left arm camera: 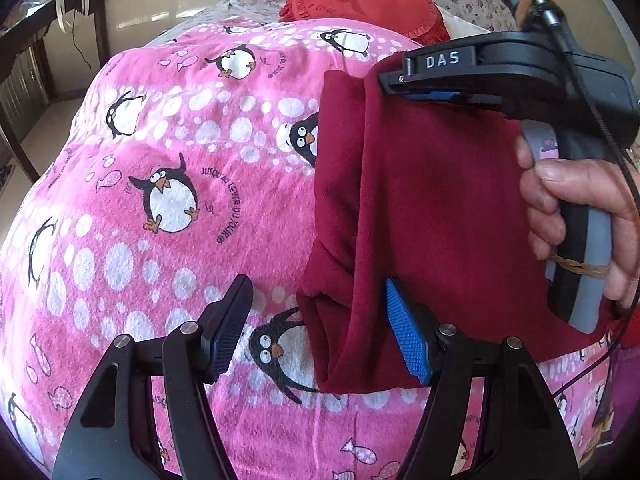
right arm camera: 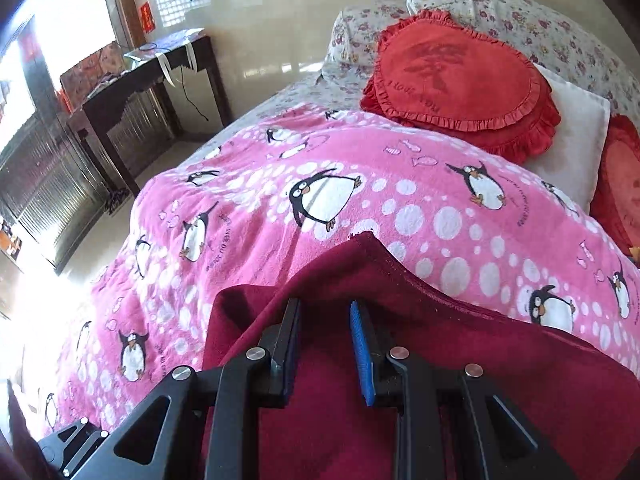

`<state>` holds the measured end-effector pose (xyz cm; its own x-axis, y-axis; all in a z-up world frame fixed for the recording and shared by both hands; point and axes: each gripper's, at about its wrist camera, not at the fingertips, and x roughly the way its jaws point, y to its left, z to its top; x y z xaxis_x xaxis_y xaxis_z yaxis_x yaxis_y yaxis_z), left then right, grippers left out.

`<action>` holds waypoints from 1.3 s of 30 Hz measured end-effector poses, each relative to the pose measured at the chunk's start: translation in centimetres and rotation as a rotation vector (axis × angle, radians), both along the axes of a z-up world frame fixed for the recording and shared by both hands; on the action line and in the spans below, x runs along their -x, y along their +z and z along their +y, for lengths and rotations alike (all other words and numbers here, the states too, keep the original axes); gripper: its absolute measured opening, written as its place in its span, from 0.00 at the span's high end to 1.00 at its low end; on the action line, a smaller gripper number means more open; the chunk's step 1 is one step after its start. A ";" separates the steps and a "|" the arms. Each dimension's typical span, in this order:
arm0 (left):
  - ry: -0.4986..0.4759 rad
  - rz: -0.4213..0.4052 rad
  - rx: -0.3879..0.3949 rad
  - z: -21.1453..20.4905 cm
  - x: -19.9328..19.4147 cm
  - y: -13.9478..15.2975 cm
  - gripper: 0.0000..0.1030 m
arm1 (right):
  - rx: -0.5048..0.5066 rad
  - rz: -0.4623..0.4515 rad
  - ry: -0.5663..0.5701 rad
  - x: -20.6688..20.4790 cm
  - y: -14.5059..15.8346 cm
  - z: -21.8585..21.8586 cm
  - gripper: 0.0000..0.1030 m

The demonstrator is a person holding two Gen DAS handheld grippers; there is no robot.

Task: Fold small clothes
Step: 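Lift the edge with the right gripper while the left gripper grasps it too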

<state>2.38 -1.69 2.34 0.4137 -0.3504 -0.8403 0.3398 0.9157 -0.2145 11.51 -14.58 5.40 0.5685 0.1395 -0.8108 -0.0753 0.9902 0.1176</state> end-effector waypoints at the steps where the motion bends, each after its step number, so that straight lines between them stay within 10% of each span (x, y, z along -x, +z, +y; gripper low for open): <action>1: 0.002 -0.001 0.003 0.0 0.0 -0.1 0.34 | -0.005 -0.004 -0.007 -0.1 -0.2 -0.1 0.78; 13: 0.007 0.016 0.046 0.8 0.7 -0.4 0.34 | -0.135 -0.034 -0.024 2.7 3.2 -1.9 0.77; 18: 0.012 0.010 0.046 0.9 1.3 -0.6 0.34 | -0.149 0.011 0.006 2.9 2.0 -0.7 0.51; 26: 0.014 0.027 0.080 1.9 2.1 -0.6 0.34 | -0.245 0.076 -0.061 2.1 2.1 -0.3 0.38; 39: 0.033 0.020 0.084 1.8 2.3 -0.7 0.33 | 0.078 0.146 -0.029 0.2 0.3 5.1 0.26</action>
<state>0.06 0.11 1.66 0.4095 -0.4065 -0.8167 0.3050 0.9047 -0.2974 11.27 -9.49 5.67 0.4464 0.0577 -0.8930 -0.0340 0.9983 0.0476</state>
